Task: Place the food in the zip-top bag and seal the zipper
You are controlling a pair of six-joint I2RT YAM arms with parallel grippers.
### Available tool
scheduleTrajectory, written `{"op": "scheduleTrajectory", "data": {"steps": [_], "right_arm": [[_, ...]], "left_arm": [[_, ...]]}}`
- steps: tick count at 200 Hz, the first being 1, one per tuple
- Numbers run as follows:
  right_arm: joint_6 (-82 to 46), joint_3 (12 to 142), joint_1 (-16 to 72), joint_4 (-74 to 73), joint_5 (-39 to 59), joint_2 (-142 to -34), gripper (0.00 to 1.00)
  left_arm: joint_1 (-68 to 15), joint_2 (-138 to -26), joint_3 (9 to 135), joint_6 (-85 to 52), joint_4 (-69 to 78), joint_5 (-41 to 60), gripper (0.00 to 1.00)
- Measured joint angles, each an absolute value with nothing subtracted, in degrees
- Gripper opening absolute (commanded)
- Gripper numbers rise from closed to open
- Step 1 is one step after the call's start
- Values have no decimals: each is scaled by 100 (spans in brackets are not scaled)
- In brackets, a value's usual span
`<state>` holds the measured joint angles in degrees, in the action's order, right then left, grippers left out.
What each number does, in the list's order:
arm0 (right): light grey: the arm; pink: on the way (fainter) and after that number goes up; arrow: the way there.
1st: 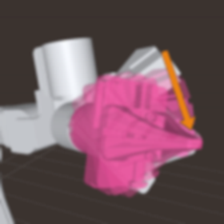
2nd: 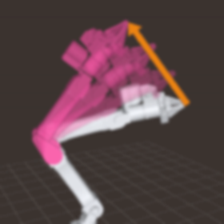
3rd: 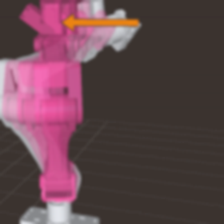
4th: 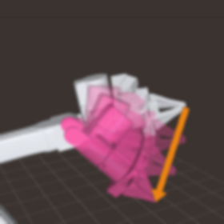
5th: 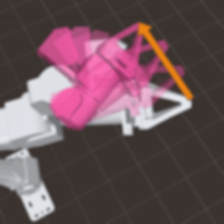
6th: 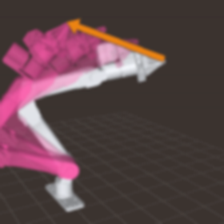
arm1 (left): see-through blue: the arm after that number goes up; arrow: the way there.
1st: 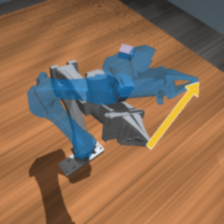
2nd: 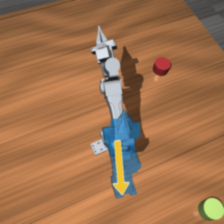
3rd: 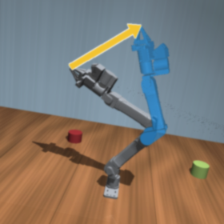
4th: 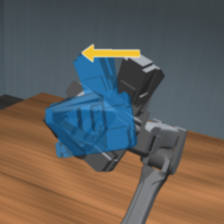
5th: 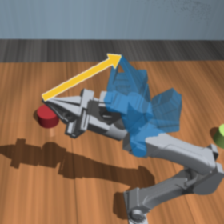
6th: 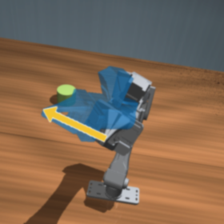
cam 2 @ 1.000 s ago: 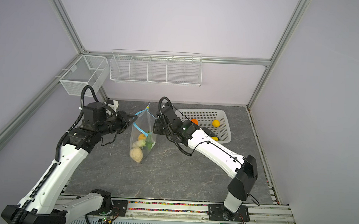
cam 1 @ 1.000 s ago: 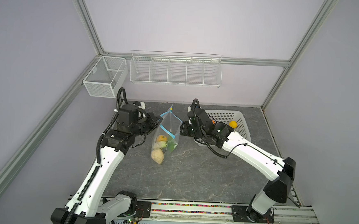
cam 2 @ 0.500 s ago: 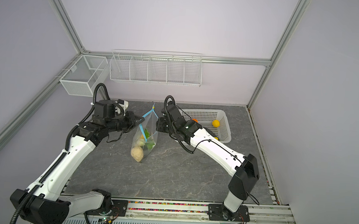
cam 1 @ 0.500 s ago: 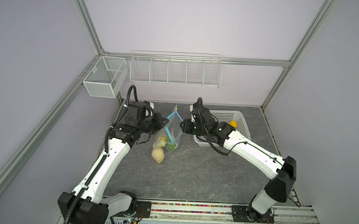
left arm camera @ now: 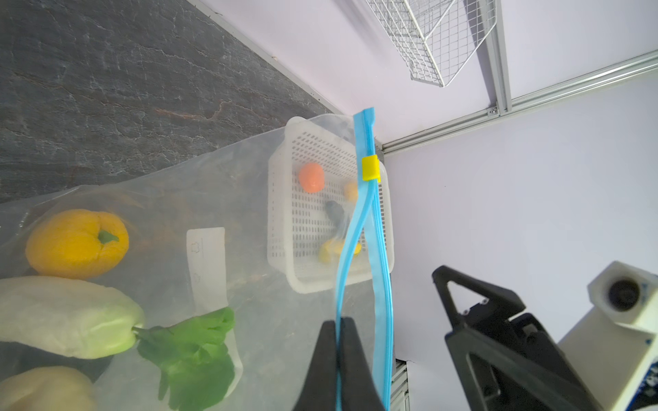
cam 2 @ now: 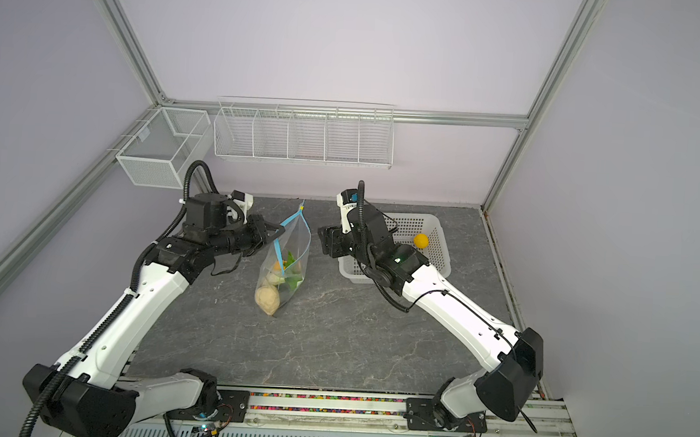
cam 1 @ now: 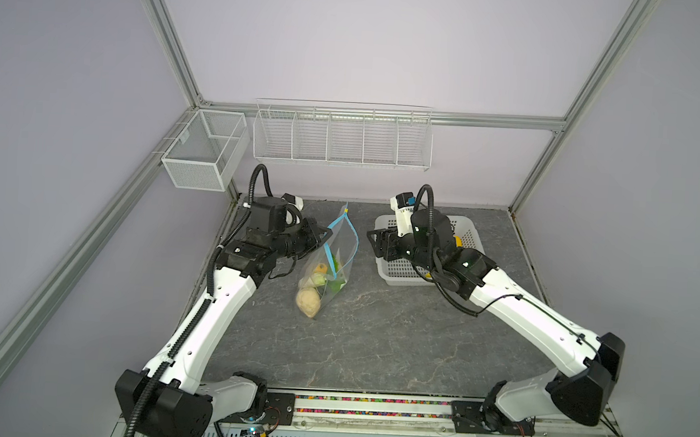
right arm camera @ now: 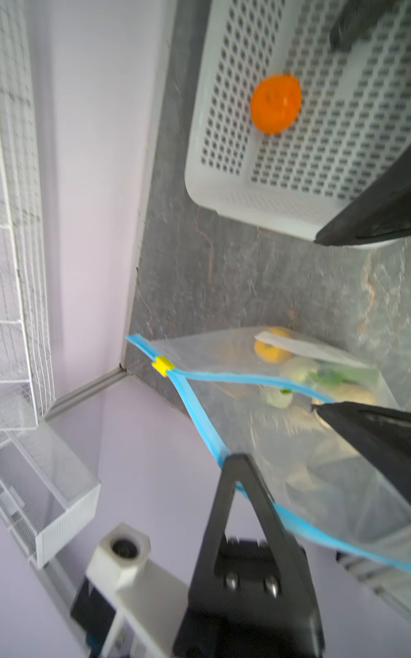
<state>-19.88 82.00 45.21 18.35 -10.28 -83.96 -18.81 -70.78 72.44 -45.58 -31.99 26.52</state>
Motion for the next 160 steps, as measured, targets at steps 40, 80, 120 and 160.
{"op": "scheduleTrajectory", "data": {"steps": [40, 80, 120, 160], "right_arm": [[-1433, 7950, 3846, 1898, -1485, -8746, 70], [-1179, 7804, 3179, 1953, -1649, -9559, 71], [-1153, 7782, 2700, 1940, -1570, -10138, 71], [-1153, 7887, 2464, 1953, -1406, -10687, 71]], "left_arm": [[-1881, -7387, 7428, -4445, -3212, 2711, 0], [-1883, -7787, 7883, -4383, -3487, 2698, 0], [-1883, -7935, 8016, -4359, -3625, 2668, 0], [-1905, -7970, 7981, -4375, -3577, 2517, 0]]}}
